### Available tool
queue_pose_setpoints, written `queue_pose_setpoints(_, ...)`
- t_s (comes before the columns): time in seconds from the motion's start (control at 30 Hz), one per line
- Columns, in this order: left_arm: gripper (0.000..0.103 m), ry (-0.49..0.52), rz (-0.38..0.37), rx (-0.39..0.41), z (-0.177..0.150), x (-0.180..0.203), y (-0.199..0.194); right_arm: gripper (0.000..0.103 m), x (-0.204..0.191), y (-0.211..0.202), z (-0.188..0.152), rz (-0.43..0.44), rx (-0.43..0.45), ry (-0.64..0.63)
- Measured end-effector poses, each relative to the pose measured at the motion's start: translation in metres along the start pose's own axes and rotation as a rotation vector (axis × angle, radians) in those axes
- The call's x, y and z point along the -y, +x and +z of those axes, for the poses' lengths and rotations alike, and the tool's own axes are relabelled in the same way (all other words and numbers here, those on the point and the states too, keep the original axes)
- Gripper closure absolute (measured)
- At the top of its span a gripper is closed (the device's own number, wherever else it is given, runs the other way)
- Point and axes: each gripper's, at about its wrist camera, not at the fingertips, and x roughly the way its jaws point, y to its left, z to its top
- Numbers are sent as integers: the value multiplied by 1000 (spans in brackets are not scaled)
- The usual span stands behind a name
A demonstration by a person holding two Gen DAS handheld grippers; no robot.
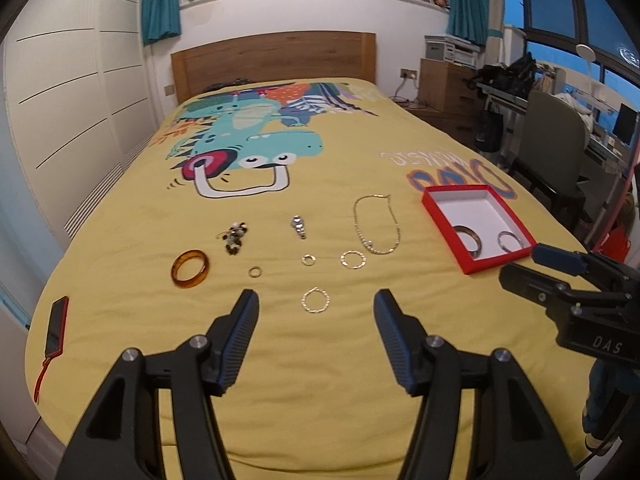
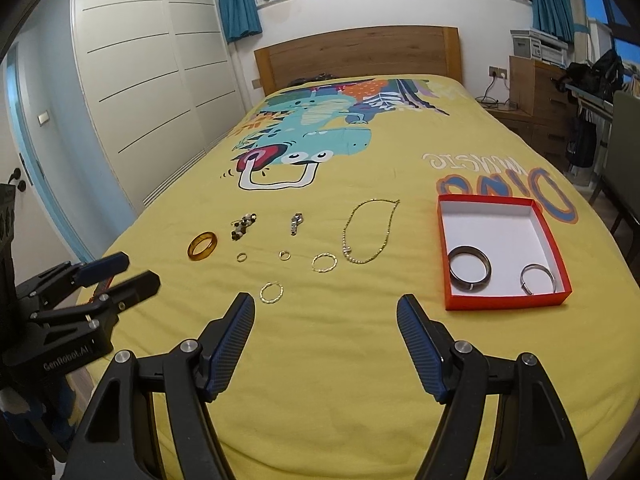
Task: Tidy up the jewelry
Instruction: 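Withdraw both tools from the box back over the jewelry, then grasp the amber bangle with the left tool while the right tool grasps a twisted silver hoop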
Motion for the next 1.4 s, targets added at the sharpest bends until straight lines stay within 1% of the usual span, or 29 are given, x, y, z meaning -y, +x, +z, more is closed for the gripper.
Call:
queue_pose_setpoints(0.2, 45, -12, 40, -12, -5, -8, 2, 38, -5, 11, -2, -3, -6, -11)
queue_pose_setpoints(0.47, 45, -6, 108, -29, -10, -11, 8, 45, -15, 27, -8, 41, -15, -31)
queue_pose_setpoints(0.63, 45, -30, 112, -44, -13, -16, 16, 48, -21, 36, -10, 63, -27, -55)
queue_pose_setpoints(0.73, 45, -31, 116, -60, -15, -18, 24, 48, -22, 43, -11, 74, -31, -56)
queue_pose_setpoints(0.87, 45, -37, 118, -93, -17, -23, 39, 50, -24, 56, -12, 88, -49, -57)
queue_pose_setpoints(1.0, 45, -41, 114, -130, -22, -30, 57, 53, -27, 73, -13, 98, -77, -57)
queue_pose_setpoints(1.13, 45, -50, 111, -164, -27, -39, 74, 59, -31, 91, -15, 112, -109, -57)
queue_pose_setpoints(1.23, 45, -74, 110, -192, -32, -48, 87, 62, -36, 106, -14, 127, -133, -64)
queue_pose_setpoints(1.37, 45, -94, 130, -220, -42, -66, 104, 65, -43, 124, -15, 144, -161, -70)
queue_pose_setpoints(1.4, 45, -102, 133, -227, -44, -72, 109, 67, -43, 128, -15, 146, -168, -71)
